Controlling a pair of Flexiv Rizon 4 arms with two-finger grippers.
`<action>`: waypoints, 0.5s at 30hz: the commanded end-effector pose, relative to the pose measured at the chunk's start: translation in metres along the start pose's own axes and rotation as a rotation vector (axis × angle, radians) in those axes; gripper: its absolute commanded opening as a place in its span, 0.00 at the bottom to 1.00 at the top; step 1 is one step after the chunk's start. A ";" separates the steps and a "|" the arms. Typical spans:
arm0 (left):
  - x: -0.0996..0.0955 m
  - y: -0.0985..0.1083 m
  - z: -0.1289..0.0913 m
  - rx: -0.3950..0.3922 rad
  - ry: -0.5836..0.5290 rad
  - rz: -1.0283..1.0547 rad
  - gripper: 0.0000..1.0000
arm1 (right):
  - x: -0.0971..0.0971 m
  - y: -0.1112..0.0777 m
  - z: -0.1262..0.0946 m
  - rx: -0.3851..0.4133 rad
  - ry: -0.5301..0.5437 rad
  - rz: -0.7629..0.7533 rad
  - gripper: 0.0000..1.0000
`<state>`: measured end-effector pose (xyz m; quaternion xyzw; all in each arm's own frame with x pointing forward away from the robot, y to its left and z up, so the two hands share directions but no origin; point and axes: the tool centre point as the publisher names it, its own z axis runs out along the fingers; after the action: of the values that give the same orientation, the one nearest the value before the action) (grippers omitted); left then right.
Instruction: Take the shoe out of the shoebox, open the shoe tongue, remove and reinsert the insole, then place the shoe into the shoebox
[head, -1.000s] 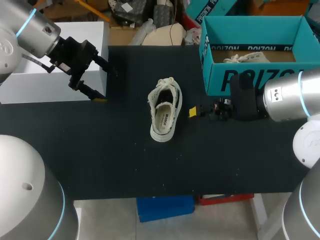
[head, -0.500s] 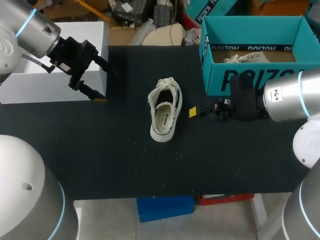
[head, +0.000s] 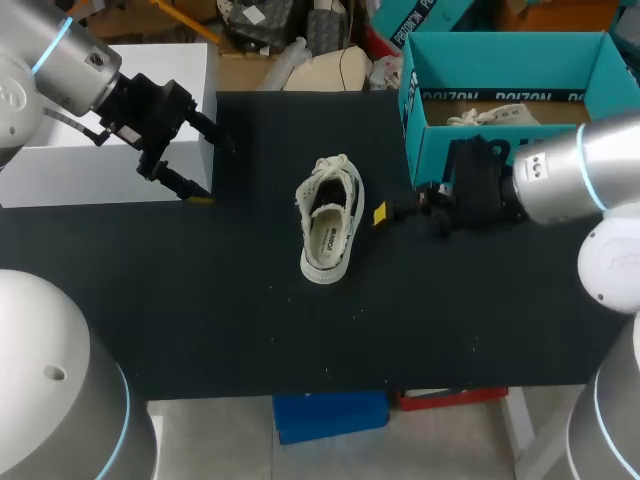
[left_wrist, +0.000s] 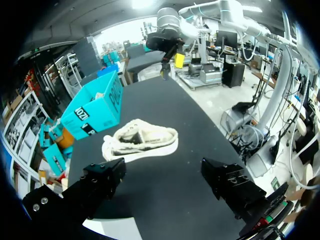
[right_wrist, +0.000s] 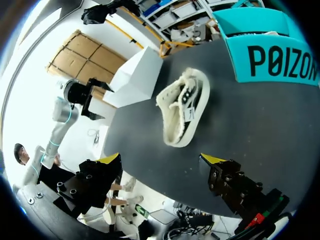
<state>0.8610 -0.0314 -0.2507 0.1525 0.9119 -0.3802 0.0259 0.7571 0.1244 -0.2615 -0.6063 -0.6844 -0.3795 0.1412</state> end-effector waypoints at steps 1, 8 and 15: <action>0.001 0.000 0.000 -0.004 0.000 0.000 1.00 | 0.009 0.036 0.032 0.074 -0.287 0.100 1.00; 0.001 0.000 0.000 -0.004 0.000 0.000 1.00 | 0.002 0.054 0.048 0.133 -0.534 0.138 1.00; 0.001 0.000 0.000 -0.004 0.000 0.000 1.00 | -0.006 0.063 0.067 0.162 -0.719 0.137 1.00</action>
<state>0.8610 -0.0314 -0.2507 0.1525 0.9119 -0.3802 0.0260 0.8215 0.1493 -0.2783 -0.6961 -0.6696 -0.2359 0.1065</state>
